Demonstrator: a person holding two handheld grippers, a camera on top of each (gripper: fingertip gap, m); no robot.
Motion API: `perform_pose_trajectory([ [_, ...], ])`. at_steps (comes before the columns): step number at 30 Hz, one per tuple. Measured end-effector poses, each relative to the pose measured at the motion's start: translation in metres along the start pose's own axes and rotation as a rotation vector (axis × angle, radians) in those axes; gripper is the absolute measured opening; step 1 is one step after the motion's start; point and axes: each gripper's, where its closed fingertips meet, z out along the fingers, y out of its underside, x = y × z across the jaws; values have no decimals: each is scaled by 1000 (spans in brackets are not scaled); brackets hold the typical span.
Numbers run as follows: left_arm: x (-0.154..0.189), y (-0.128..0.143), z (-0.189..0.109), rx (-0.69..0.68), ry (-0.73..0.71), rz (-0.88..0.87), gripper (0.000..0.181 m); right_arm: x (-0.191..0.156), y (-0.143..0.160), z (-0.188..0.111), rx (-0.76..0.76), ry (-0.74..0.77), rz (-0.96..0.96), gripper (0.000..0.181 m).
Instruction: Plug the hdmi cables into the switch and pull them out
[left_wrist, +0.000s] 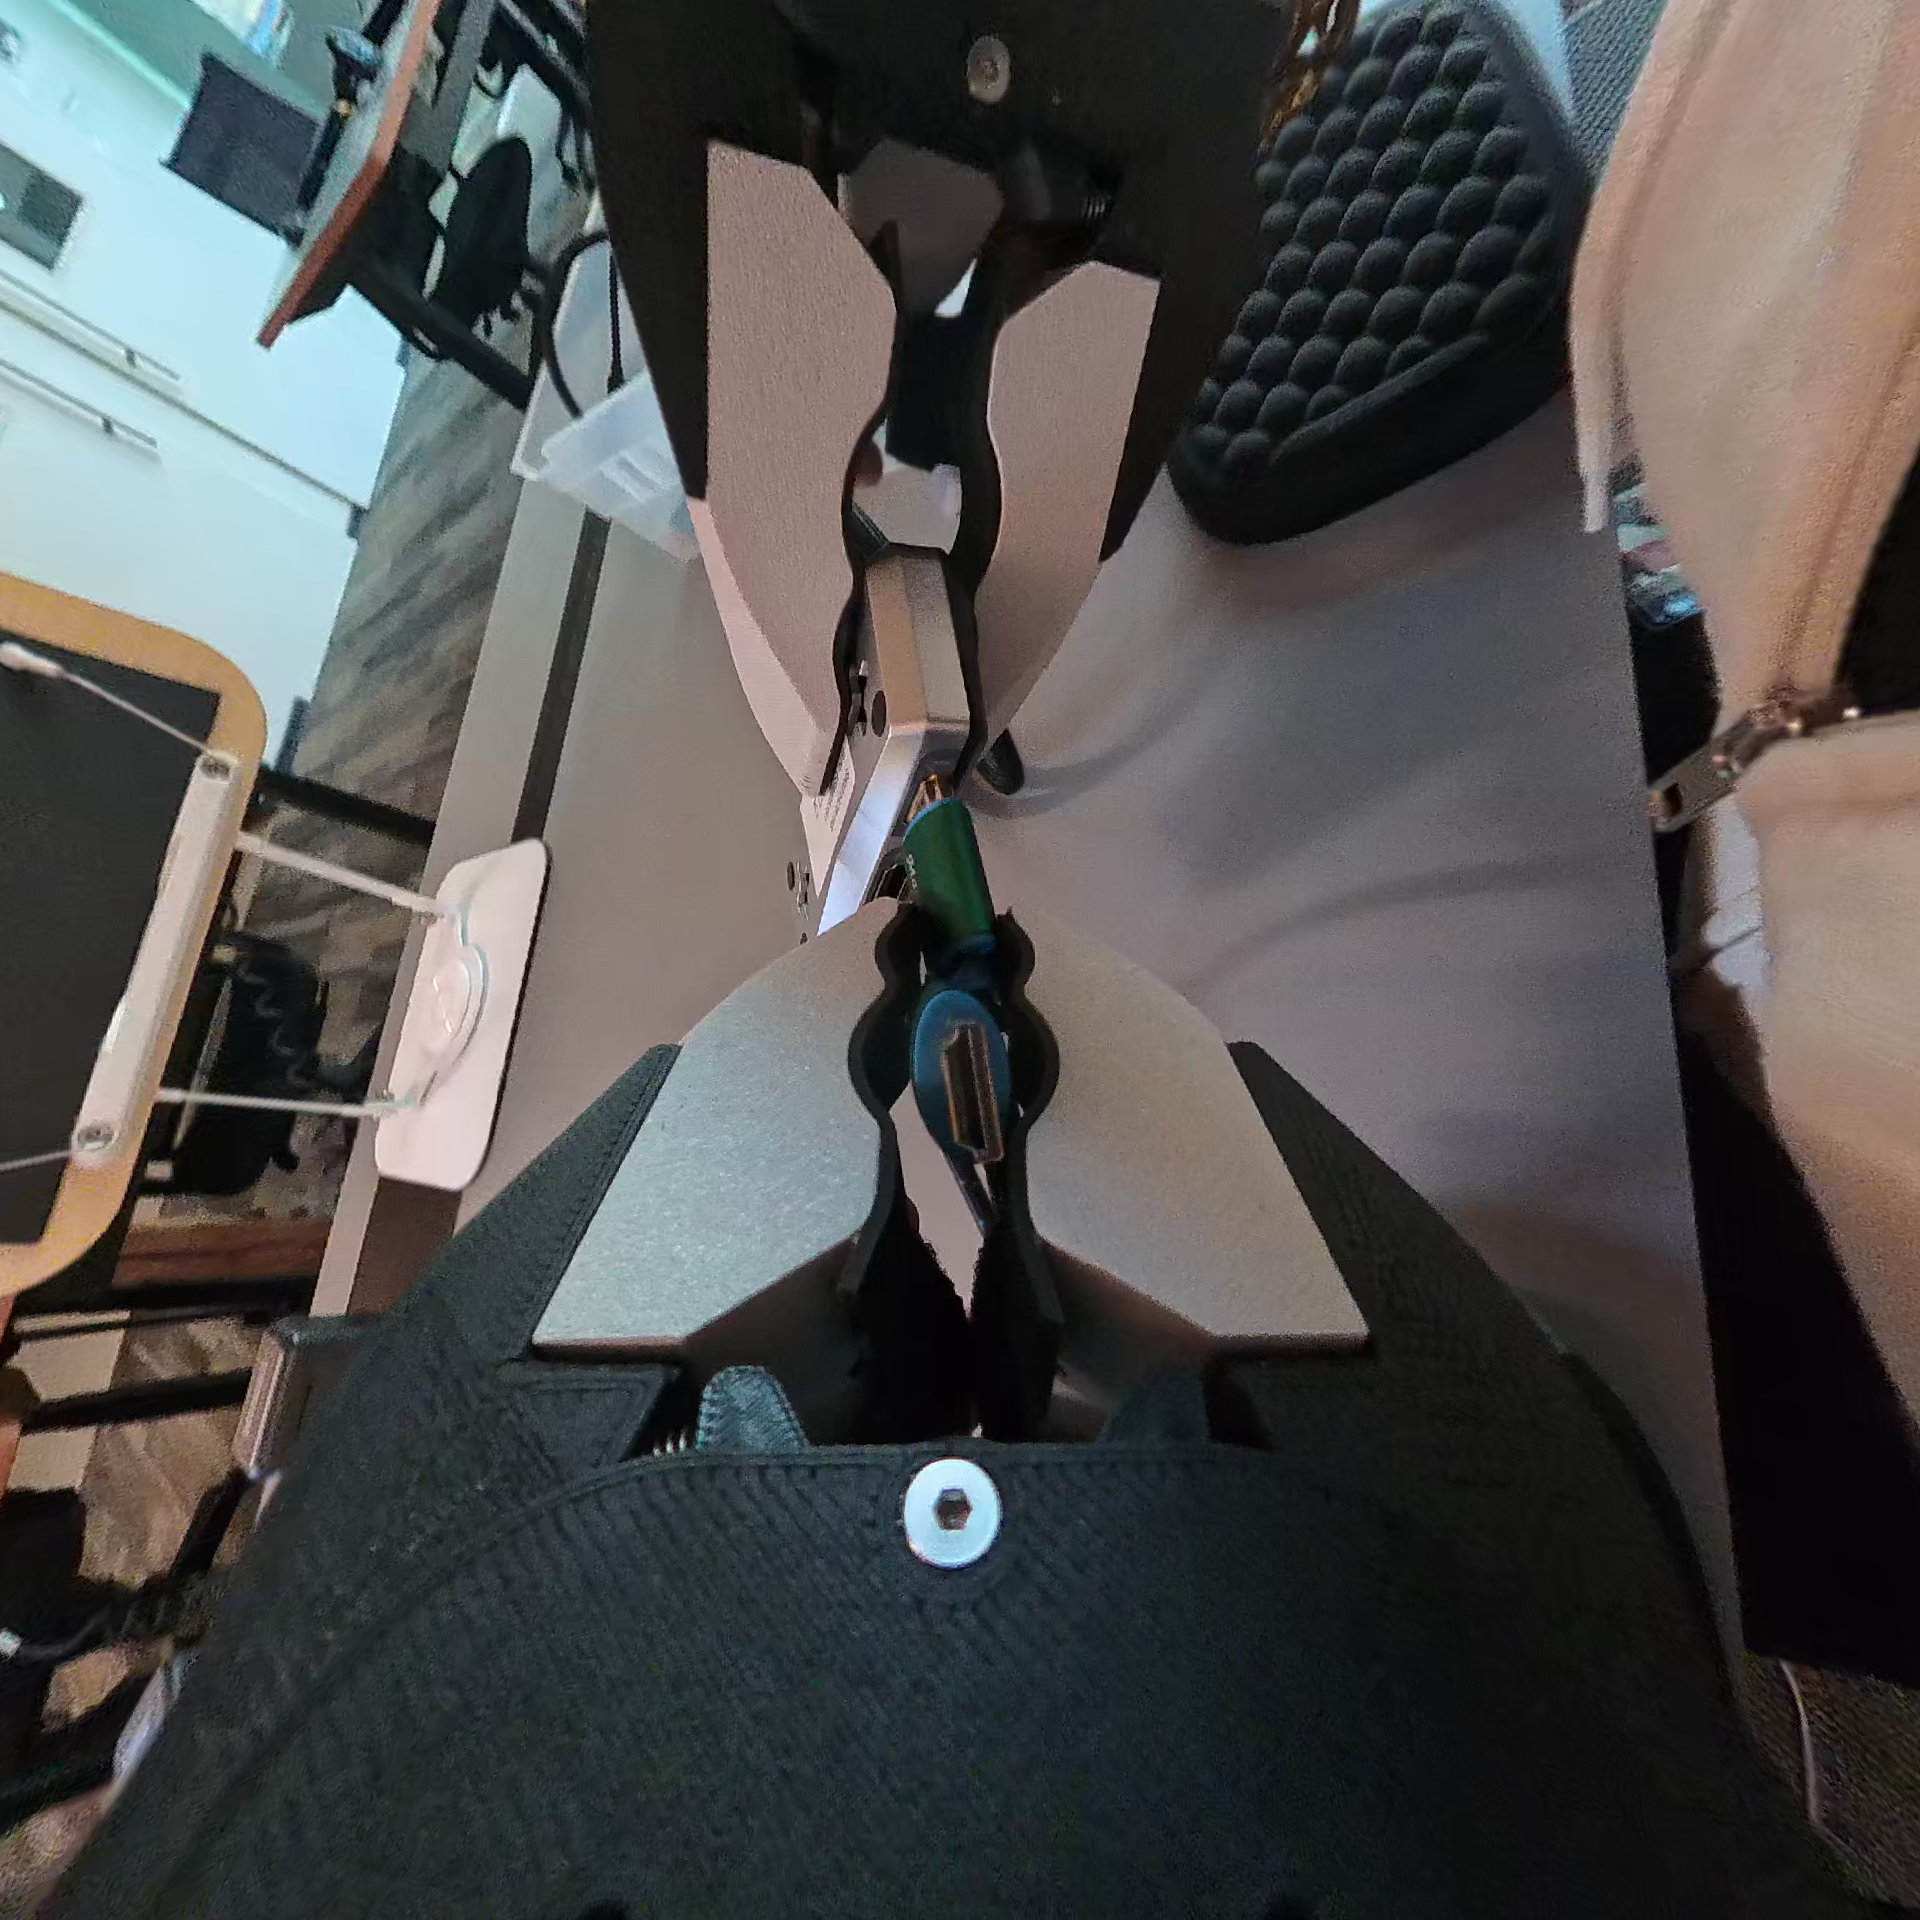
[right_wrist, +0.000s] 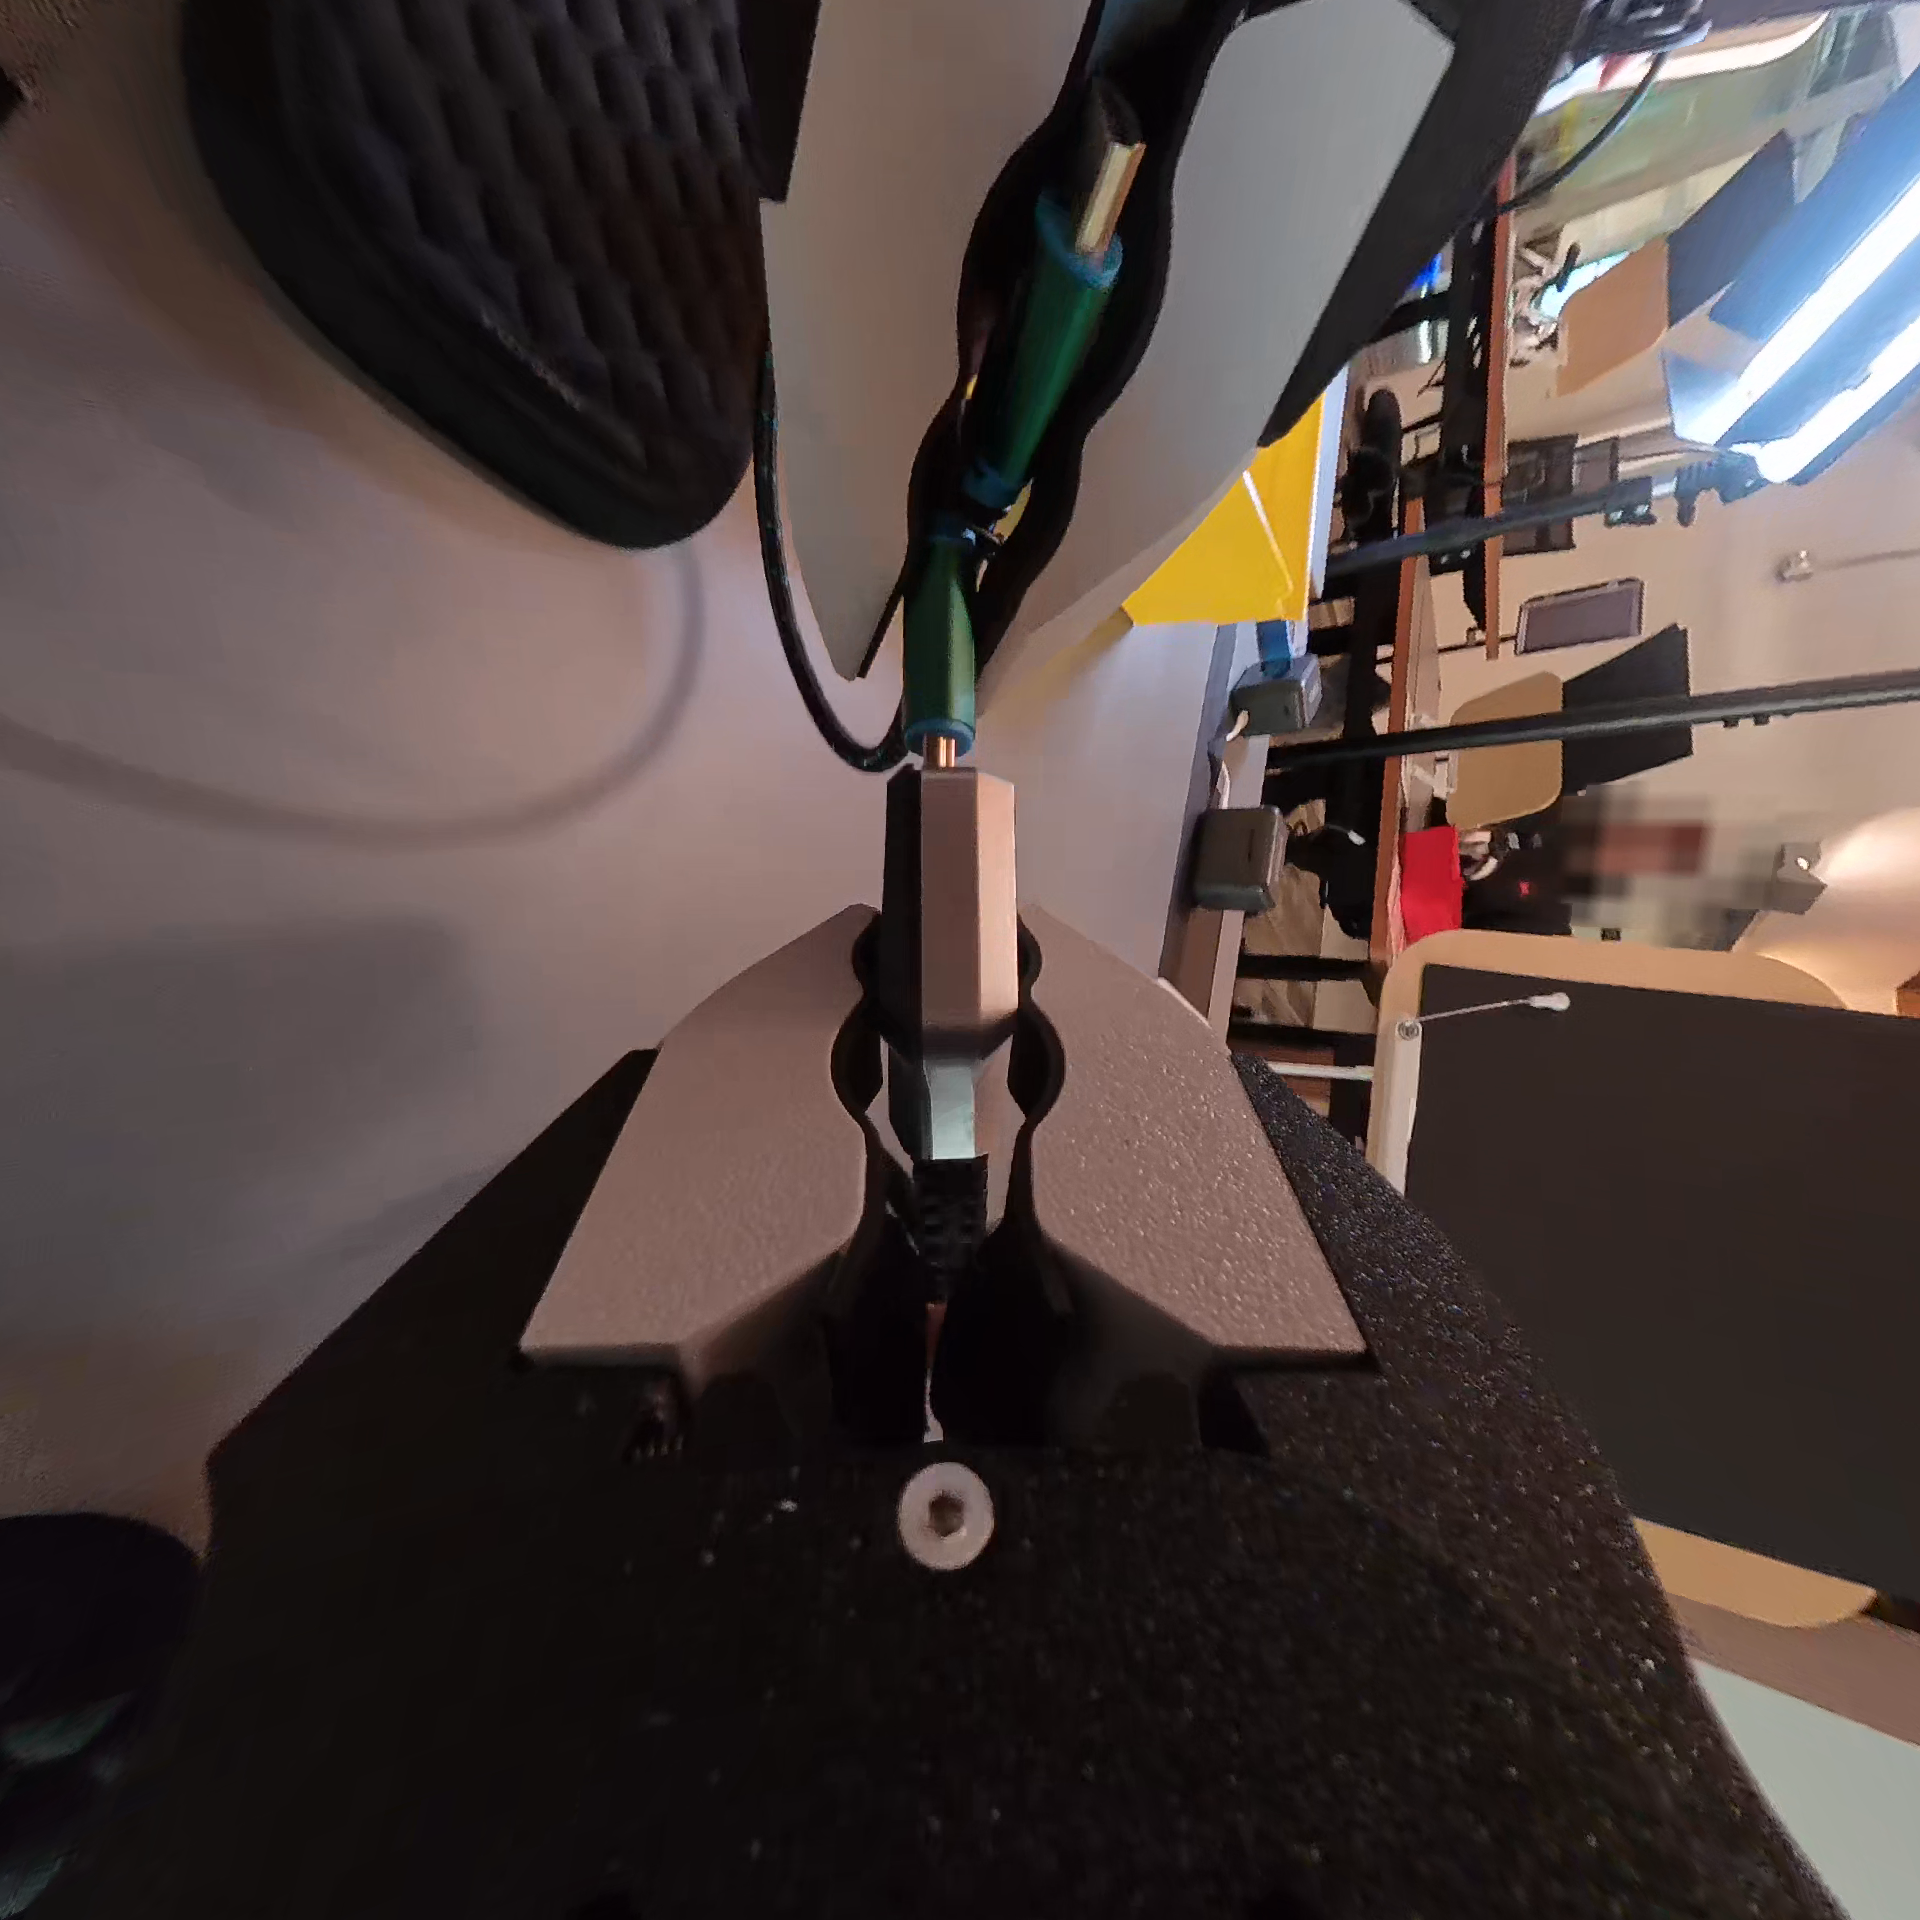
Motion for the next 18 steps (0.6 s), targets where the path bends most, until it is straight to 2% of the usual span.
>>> perform_pose_trajectory([
  [6, 2, 9, 7, -75, -13, -14, 12, -6, 5, 9, -54, -19, 10, 19],
  [10, 5, 12, 8, -18, 17, 21, 14, -10, 5, 12, -26, -52, -43, 21],
  [13, -4, 11, 6, 39, -18, -2, 16, 2, 7, 11, -16, 12, -99, 22],
  [15, -15, 13, 3, 51, -88, 30, 18, 8, 9, 12, -24, 50, -89, 22],
  [18, -60, 8, -25, 138, -330, 9, 46, 23, 28, 15, -49, 82, 95, 22],
])
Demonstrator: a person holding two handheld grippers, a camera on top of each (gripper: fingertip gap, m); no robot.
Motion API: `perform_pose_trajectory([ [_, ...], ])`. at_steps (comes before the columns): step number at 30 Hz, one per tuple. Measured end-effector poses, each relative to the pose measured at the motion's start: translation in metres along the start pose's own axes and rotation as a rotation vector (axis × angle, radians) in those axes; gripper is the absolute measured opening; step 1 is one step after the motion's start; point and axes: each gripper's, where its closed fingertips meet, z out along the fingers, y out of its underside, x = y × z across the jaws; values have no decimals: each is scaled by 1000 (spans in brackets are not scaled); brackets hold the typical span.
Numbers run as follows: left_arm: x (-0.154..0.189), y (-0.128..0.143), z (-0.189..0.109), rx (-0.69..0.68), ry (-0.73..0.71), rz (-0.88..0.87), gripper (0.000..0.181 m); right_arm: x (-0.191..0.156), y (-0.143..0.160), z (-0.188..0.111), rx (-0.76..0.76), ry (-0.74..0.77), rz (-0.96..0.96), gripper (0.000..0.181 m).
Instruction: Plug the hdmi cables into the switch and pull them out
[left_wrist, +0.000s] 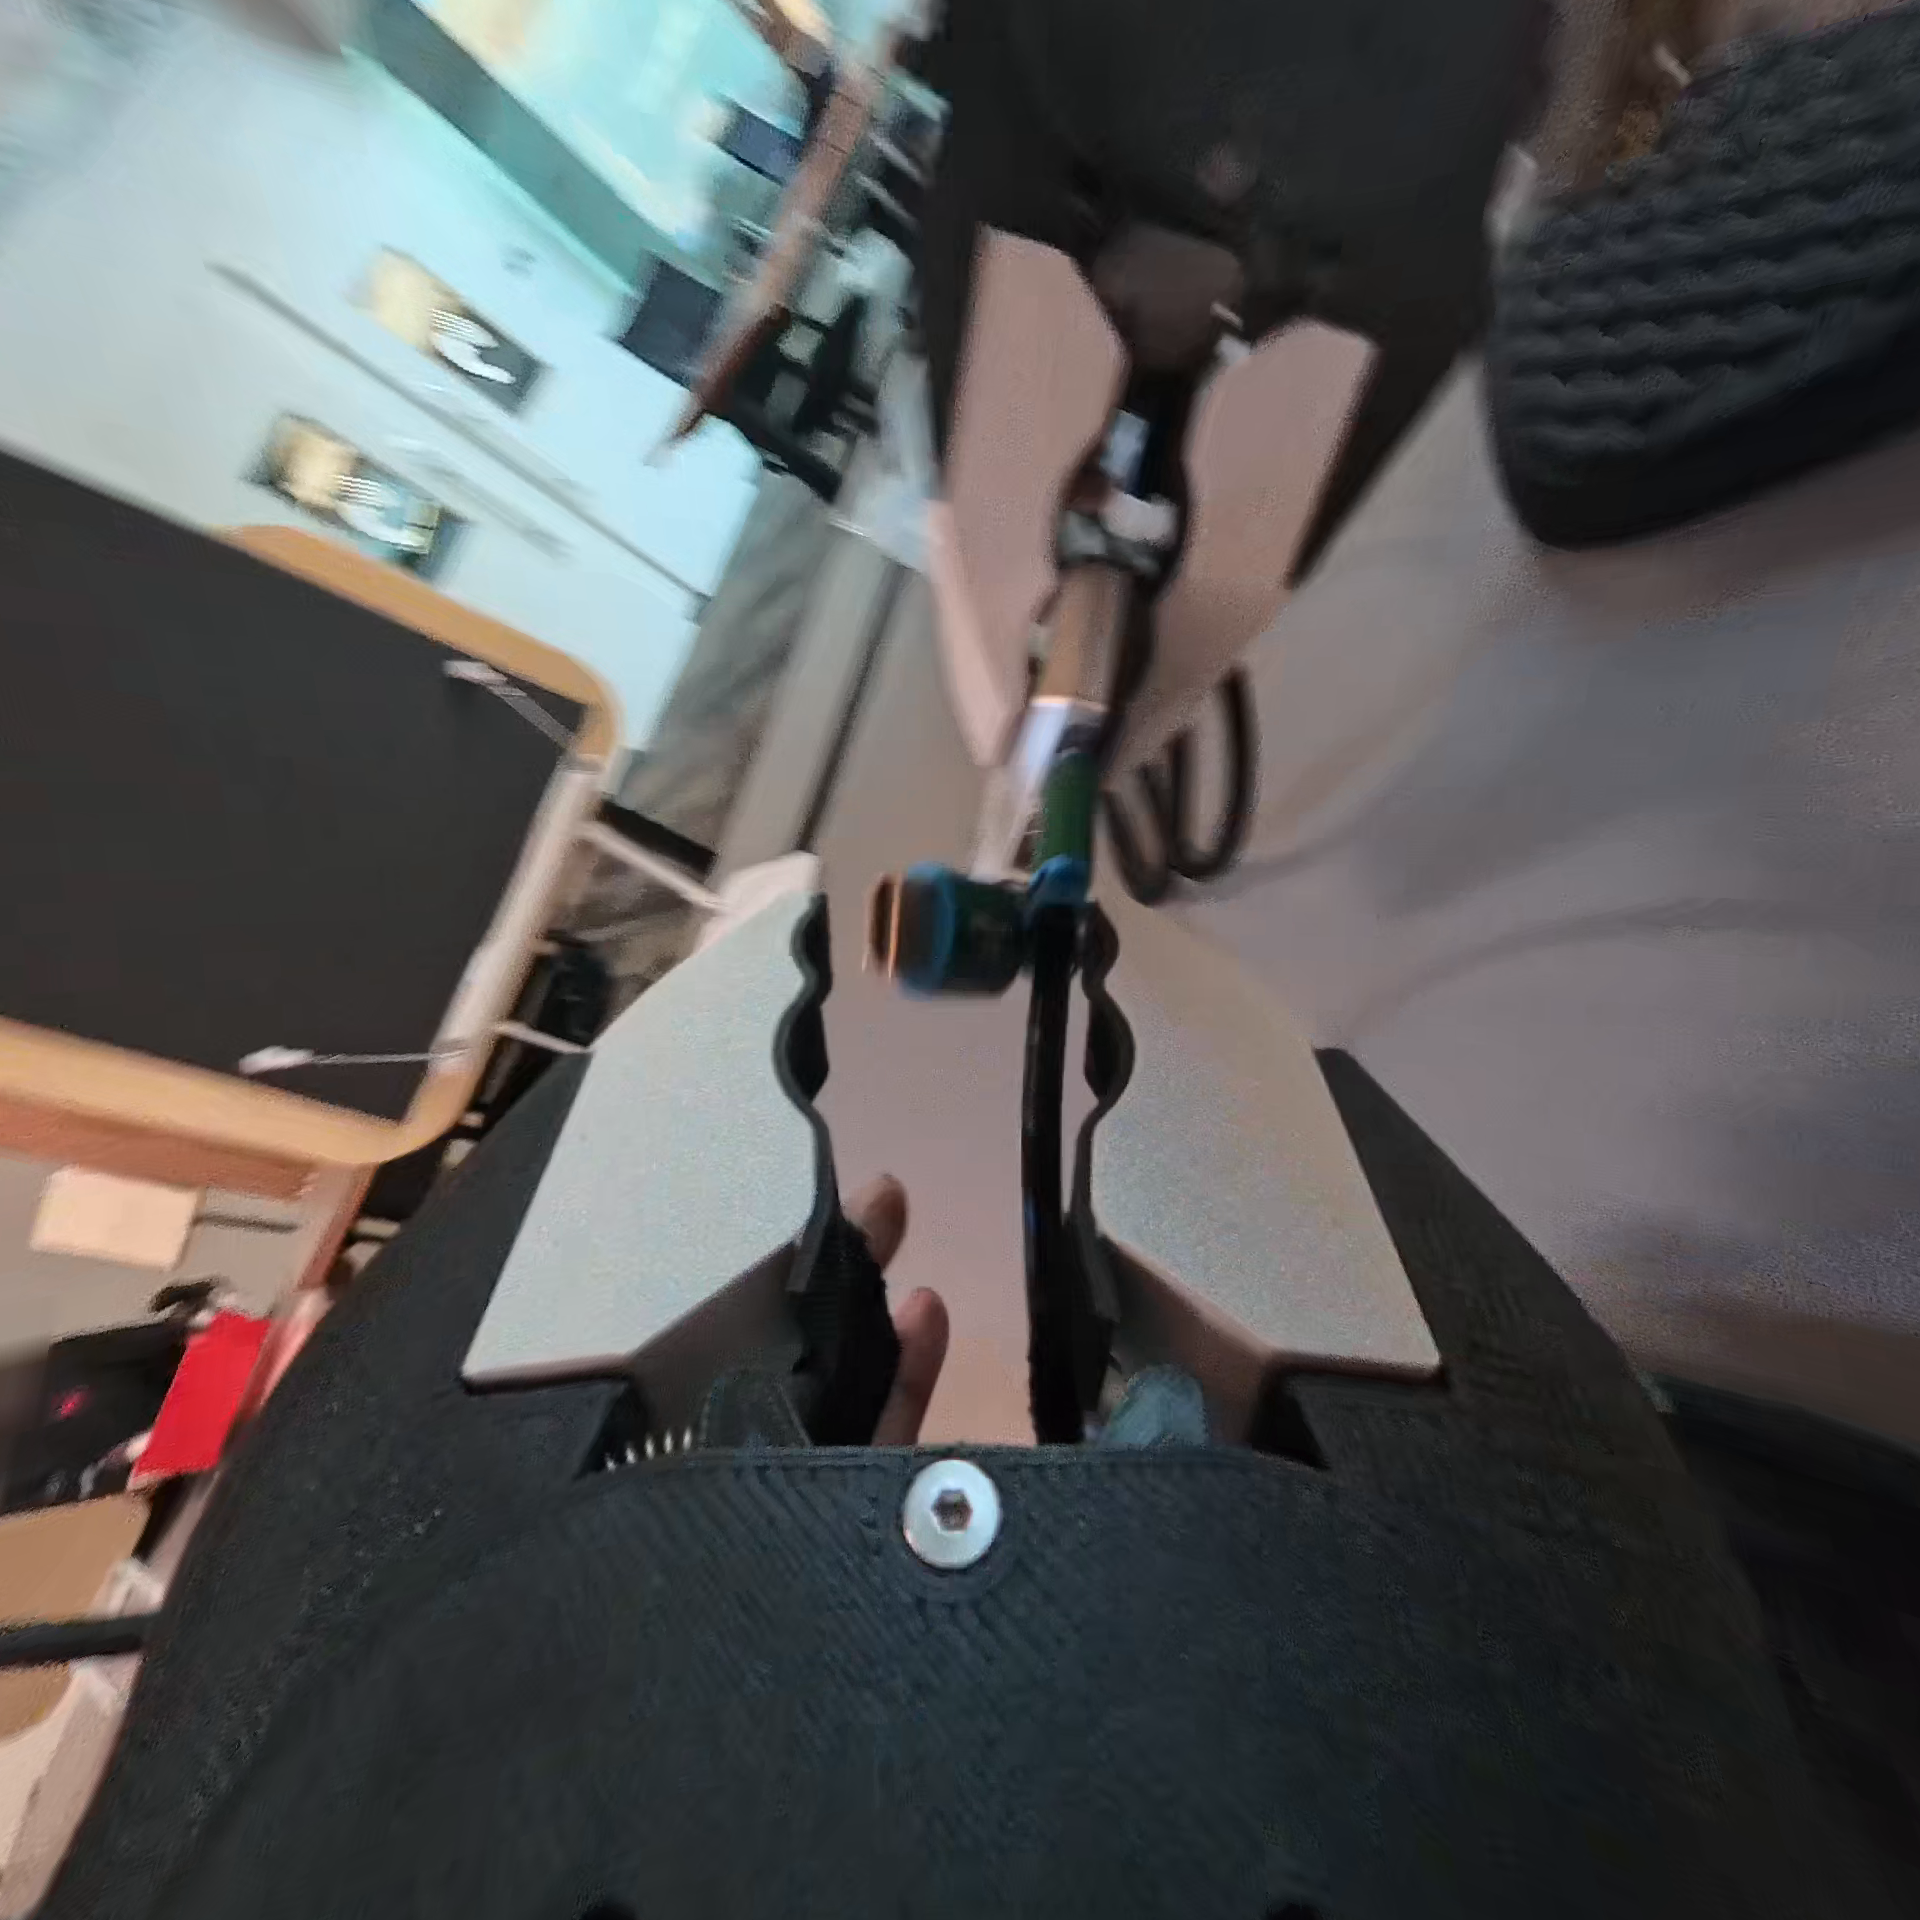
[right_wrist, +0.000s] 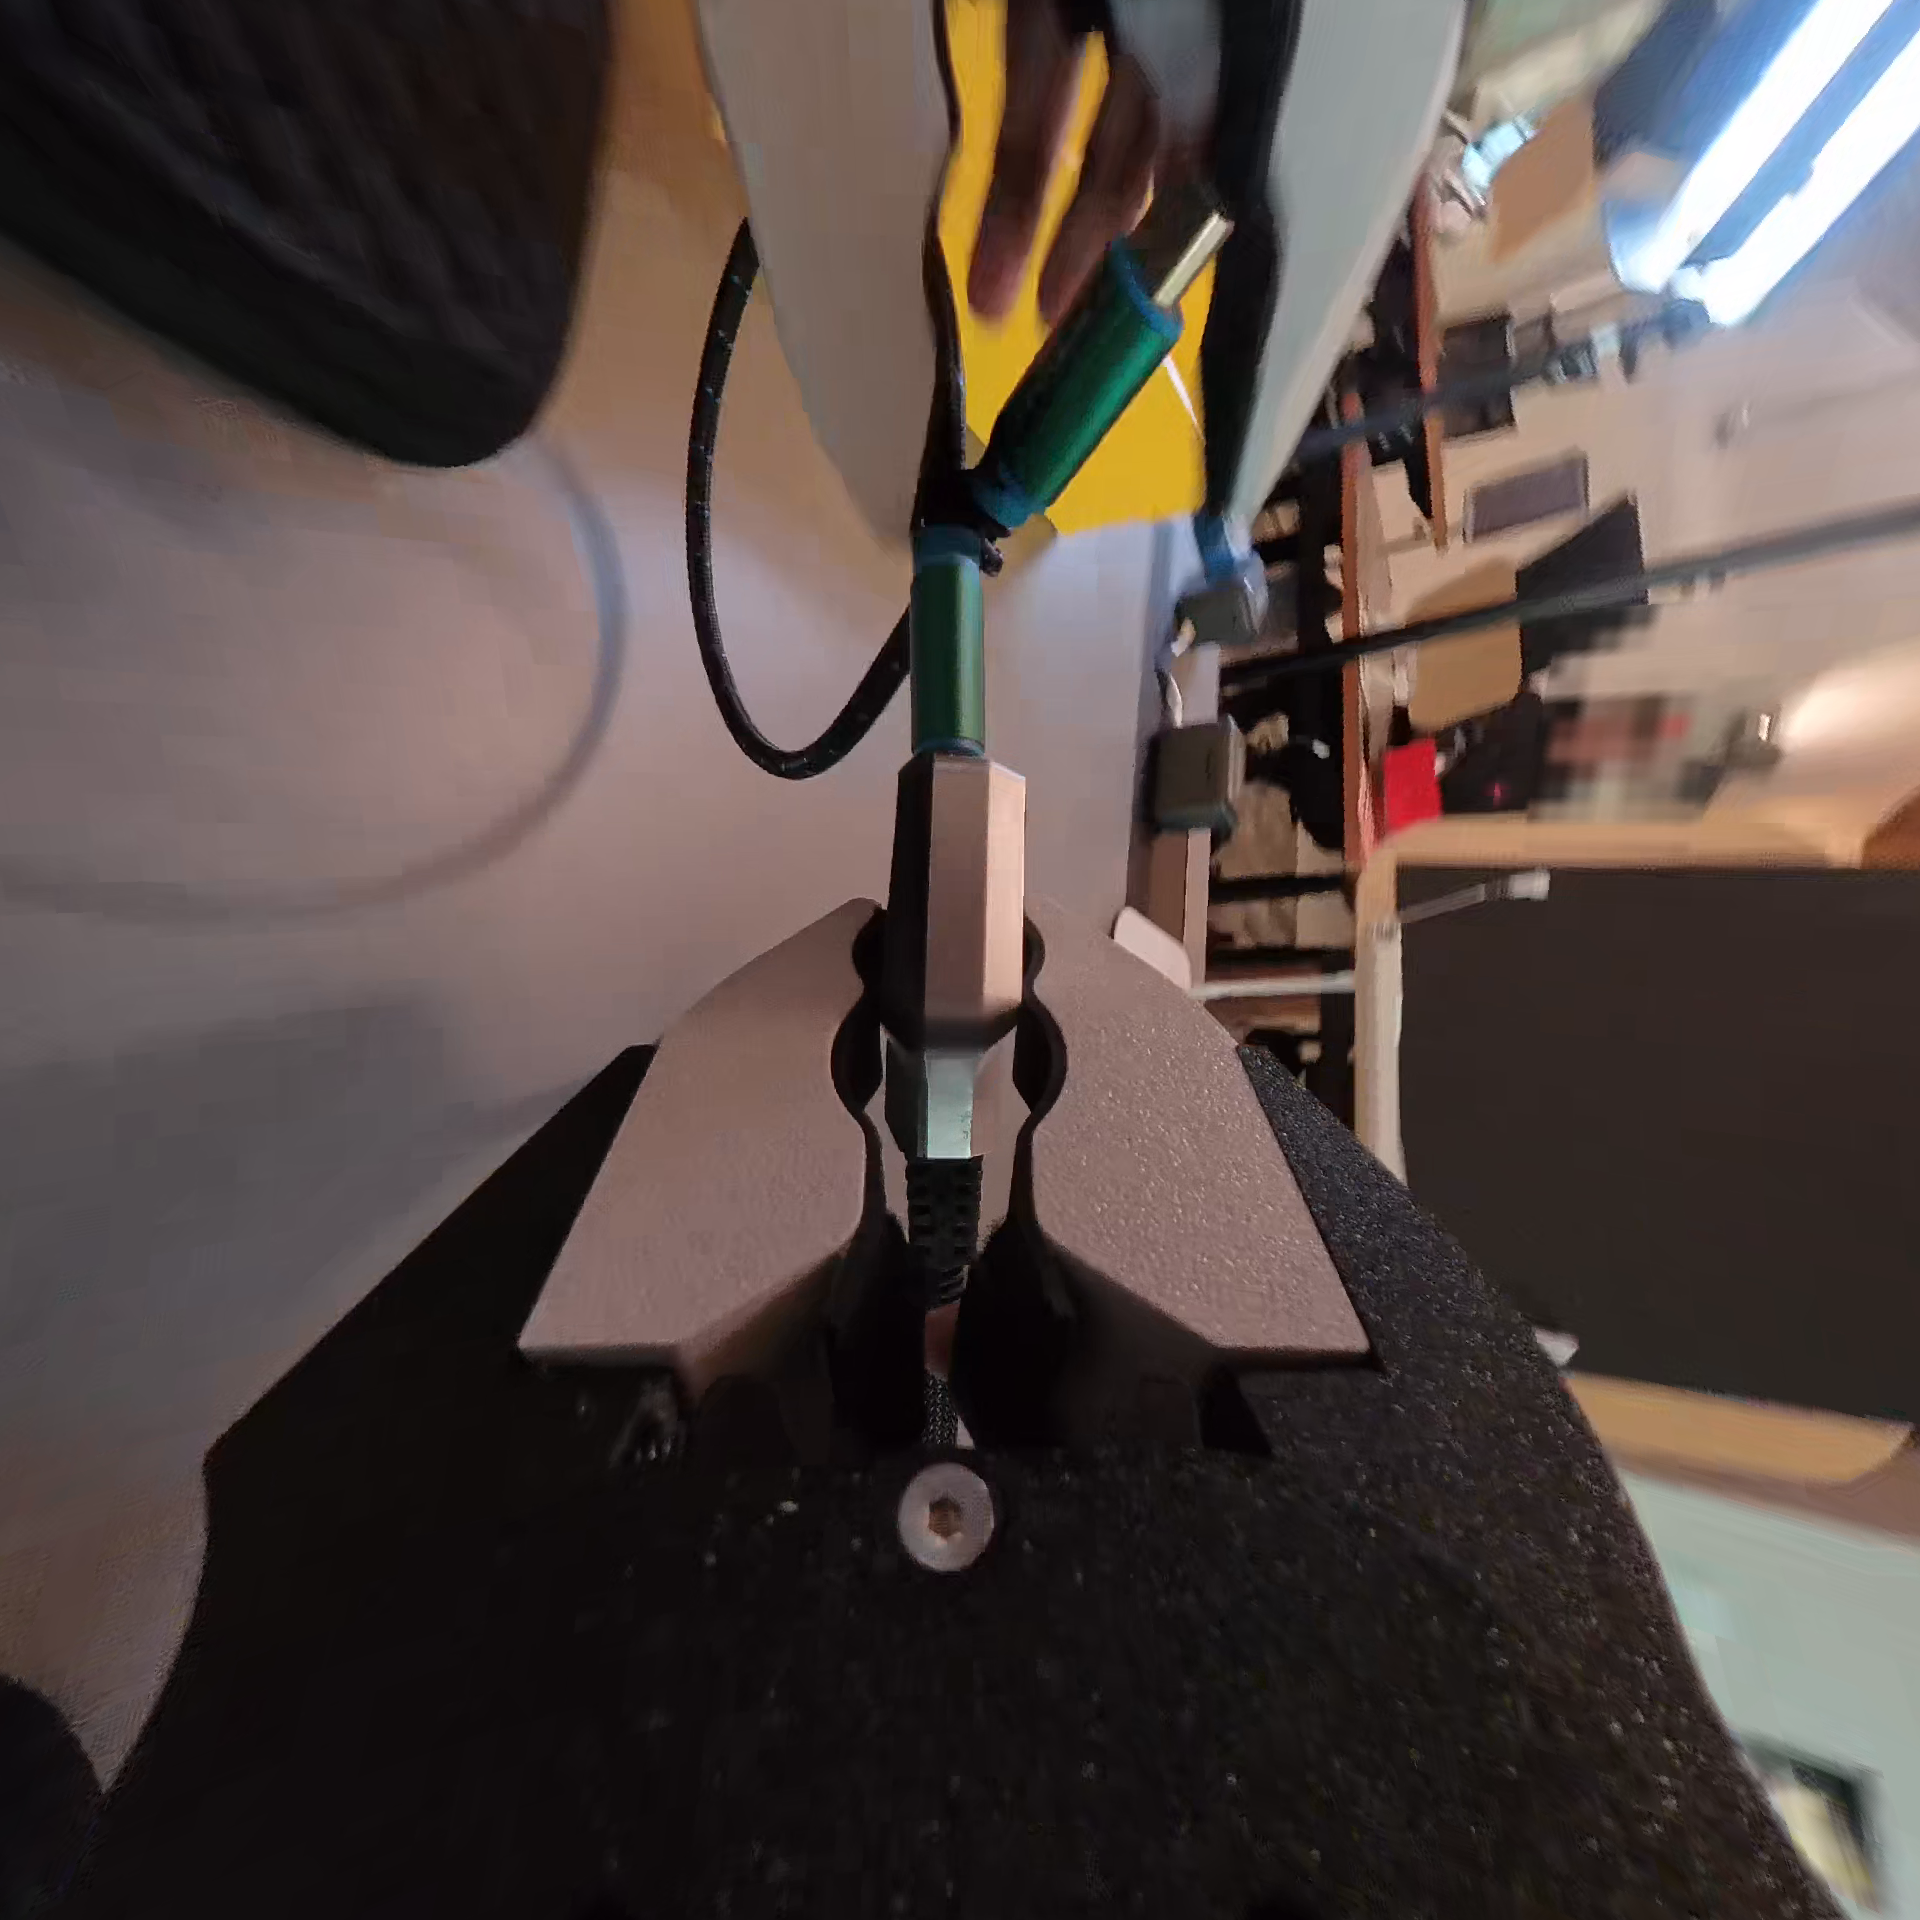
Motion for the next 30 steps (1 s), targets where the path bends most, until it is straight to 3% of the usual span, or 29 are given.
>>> perform_pose_trajectory([
  [3, -67, -24, -45, 278, -284, -261, 54, 29, 35, -2, 6, 91, 312, 21],
  [6, -111, -22, -101, 531, -550, -486, 58, 61, 59, -13, 209, 175, 806, 21],
  [9, -115, -1, -124, 557, -659, -566, 57, 84, 68, -28, 537, 164, 1242, 22],
  [13, -94, 17, -131, 494, -577, -682, 49, 85, 72, -33, 750, 131, 1433, 22],
  [16, -84, 33, -138, 421, -498, -803, 45, 79, 73, -28, 827, 112, 1497, 22],
  [21, -83, 60, -167, 227, -489, -813, 40, 78, 73, -36, 937, 80, 1484, 21],
  [27, -77, 126, -192, -229, -425, -928, 40, 74, 78, -42, 976, 81, 1462, 21],
  [30, -74, 165, -205, -510, -369, -889, 40, 70, 76, -43, 974, 74, 1428, 21],
])
